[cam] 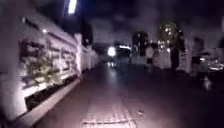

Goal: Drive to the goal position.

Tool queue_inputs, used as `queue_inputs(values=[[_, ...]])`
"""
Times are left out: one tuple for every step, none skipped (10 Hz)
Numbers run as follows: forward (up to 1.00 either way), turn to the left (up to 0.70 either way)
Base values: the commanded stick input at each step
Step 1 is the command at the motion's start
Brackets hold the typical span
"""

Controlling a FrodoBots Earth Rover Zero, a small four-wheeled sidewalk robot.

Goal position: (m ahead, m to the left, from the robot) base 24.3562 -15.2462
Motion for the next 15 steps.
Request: queue_inputs(values=[[0.45, 0.0], [0.45, 0.0], [0.45, 0.0], [0.45, 0.0], [0.45, 0.0], [0.45, 0.0], [0.45, 0.0], [0.45, 0.0], [0.45, 0.0], [0.45, 0.0], [0.45, 0.0], [0.45, 0.0], [0.45, 0.0], [0.45, 0.0], [0.45, 0.0]])
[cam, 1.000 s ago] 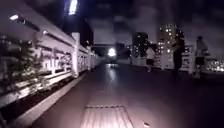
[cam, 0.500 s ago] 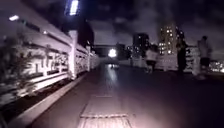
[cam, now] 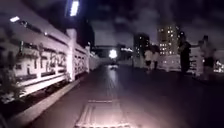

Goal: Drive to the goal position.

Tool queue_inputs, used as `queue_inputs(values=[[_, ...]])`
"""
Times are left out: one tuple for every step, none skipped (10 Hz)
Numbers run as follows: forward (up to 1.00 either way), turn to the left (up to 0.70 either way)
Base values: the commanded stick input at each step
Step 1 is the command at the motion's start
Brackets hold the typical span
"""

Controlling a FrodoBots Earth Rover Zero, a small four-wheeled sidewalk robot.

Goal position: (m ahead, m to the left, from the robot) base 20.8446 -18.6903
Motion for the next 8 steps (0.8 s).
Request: queue_inputs(values=[[0.45, 0.0], [0.45, 0.0], [0.45, 0.0], [0.45, 0.0], [0.45, 0.0], [0.45, 0.0], [0.45, 0.0], [0.45, 0.0]])
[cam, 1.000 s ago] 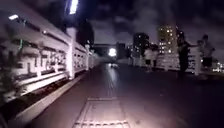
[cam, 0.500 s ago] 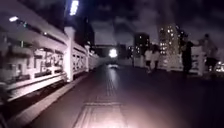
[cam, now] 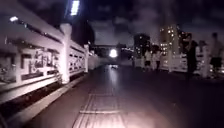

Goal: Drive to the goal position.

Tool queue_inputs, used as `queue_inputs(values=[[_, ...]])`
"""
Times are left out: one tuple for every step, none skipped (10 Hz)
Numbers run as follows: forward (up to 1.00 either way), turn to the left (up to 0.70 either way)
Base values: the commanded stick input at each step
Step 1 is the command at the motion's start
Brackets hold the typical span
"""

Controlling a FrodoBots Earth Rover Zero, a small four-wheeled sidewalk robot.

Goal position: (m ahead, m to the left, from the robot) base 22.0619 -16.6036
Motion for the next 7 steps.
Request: queue_inputs(values=[[0.45, 0.0], [0.45, 0.0], [0.45, 0.0], [0.45, 0.0], [0.45, 0.0], [0.45, 0.18], [0.45, 0.27]])
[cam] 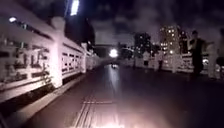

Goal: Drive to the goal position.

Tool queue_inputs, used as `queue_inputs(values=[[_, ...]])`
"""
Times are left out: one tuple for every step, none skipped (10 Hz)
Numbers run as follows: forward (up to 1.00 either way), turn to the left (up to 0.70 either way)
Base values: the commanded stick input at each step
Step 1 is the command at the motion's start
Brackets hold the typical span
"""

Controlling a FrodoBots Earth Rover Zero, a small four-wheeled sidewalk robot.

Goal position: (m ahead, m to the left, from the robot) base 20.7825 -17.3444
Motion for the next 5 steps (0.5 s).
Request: queue_inputs(values=[[0.45, 0.27], [0.45, 0.19], [0.45, 0.02], [0.45, 0.0], [0.45, 0.0]])
